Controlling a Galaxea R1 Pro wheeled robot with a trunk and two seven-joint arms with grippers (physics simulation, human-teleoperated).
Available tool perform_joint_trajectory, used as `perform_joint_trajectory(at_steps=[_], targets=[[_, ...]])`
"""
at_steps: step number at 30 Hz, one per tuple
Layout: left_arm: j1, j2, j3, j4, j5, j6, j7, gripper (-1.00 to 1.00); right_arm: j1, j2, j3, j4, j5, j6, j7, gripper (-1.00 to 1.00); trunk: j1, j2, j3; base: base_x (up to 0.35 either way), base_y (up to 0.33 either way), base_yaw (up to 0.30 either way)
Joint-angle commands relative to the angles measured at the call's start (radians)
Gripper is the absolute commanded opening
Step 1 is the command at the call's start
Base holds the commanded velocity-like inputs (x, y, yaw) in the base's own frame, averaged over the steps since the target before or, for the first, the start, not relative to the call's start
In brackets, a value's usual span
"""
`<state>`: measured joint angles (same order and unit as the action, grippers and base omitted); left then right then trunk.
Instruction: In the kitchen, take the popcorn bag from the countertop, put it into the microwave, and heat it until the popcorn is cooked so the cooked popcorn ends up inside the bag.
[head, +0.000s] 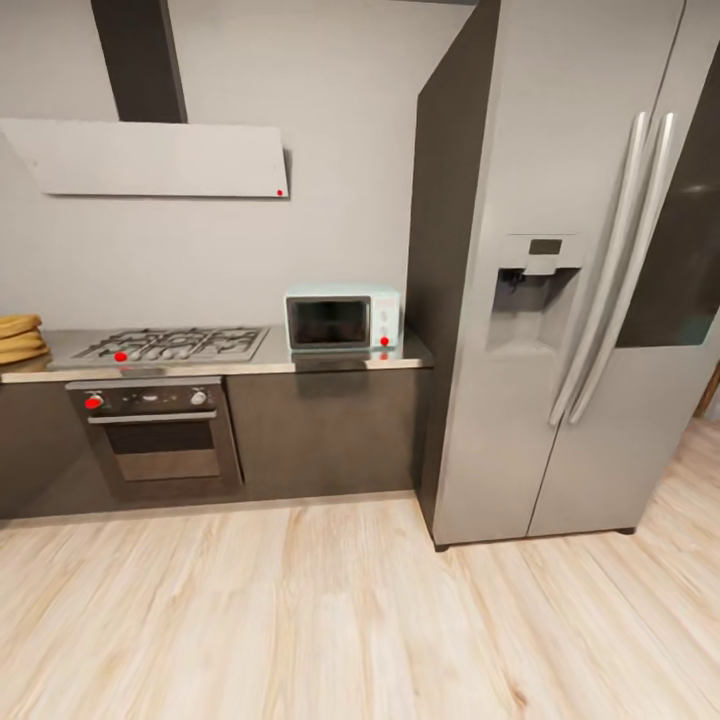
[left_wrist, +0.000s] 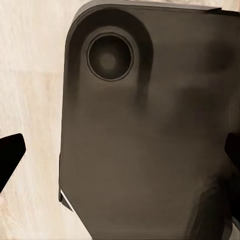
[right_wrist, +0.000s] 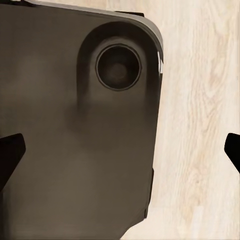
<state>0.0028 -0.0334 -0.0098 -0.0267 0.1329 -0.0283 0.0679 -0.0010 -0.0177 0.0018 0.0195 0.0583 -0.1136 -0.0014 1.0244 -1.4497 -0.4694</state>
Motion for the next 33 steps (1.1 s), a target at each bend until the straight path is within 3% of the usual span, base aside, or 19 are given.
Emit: perform_joint_trajectory(at_steps=[1, 15, 24, 33], targets=[[0.000, 0.000, -0.001, -0.001, 0.009, -0.002, 0.002, 1.00, -0.001, 0.000, -0.001, 0.002, 0.006, -0.006, 0.000, 1.00, 0.001, 0.000, -0.001, 0.316, 0.000, 0.000], [0.000, 0.004, -0.001, -0.001, 0.012, 0.001, 0.004, 1.00, -0.001, -0.001, 0.000, 0.002, 0.006, -0.008, 0.000, 1.00, 0.001, 0.000, -0.001, 0.323, 0.000, 0.000], [0.000, 0.006, -0.001, -0.001, 0.035, 0.001, 0.003, 1.00, -0.001, -0.001, 0.000, 0.002, 0.006, -0.008, 0.000, 1.00, 0.001, 0.000, -0.001, 0.325, 0.000, 0.005], [0.000, 0.004, -0.001, -0.001, 0.034, -0.001, 0.003, 1.00, -0.001, -0.001, 0.000, 0.002, 0.006, -0.008, 0.000, 1.00, 0.001, 0.000, -0.001, 0.325, -0.001, 0.167]])
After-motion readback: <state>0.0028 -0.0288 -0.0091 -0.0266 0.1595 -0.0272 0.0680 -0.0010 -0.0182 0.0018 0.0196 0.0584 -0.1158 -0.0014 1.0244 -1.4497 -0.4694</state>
